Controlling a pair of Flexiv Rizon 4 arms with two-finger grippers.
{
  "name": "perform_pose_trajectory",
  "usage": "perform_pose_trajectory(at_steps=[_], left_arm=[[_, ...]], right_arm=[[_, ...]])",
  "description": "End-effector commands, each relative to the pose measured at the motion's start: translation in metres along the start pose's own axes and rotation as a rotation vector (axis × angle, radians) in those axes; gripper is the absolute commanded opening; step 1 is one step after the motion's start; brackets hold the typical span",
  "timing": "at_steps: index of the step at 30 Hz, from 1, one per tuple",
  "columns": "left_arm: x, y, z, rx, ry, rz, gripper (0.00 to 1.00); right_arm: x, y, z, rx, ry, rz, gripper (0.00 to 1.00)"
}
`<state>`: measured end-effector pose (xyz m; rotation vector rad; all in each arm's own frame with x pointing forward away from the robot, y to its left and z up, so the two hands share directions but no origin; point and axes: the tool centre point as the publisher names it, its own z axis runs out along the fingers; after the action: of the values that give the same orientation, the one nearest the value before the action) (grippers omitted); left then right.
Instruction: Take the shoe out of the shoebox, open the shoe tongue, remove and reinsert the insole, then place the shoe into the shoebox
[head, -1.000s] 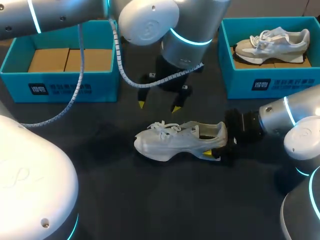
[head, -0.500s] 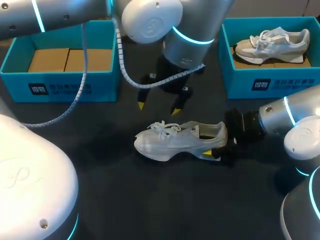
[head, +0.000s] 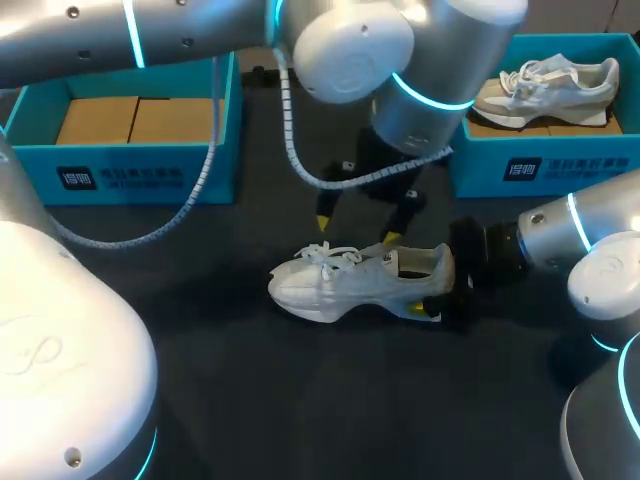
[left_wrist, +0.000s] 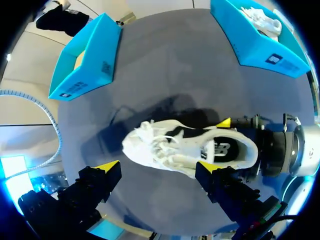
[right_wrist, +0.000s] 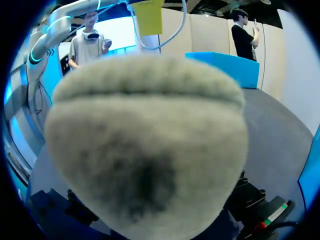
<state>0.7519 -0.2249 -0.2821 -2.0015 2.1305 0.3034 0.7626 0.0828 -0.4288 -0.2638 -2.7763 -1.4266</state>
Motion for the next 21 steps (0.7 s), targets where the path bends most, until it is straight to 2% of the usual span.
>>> perform_pose_trajectory(at_steps=[1, 5, 14, 21], left_arm=[[0.017, -0.003, 0.008, -0.015, 0.009, 0.017, 1.00], [0.027, -0.004, 0.014, -0.014, 0.063, 0.017, 1.00], [0.038, -0.004, 0.029, 0.002, 0.100, 0.021, 1.00], [0.046, -0.006, 0.044, 0.006, 0.087, 0.007, 1.00]], right_arm=[[0.000, -0.001, 0.004, 0.007, -0.002, 0.002, 0.00], [0.000, -0.001, 0.004, 0.007, -0.002, 0.002, 0.00], [0.000, -0.001, 0.004, 0.007, -0.002, 0.002, 0.00], [0.000, -0.001, 0.004, 0.007, -0.002, 0.002, 0.00]])
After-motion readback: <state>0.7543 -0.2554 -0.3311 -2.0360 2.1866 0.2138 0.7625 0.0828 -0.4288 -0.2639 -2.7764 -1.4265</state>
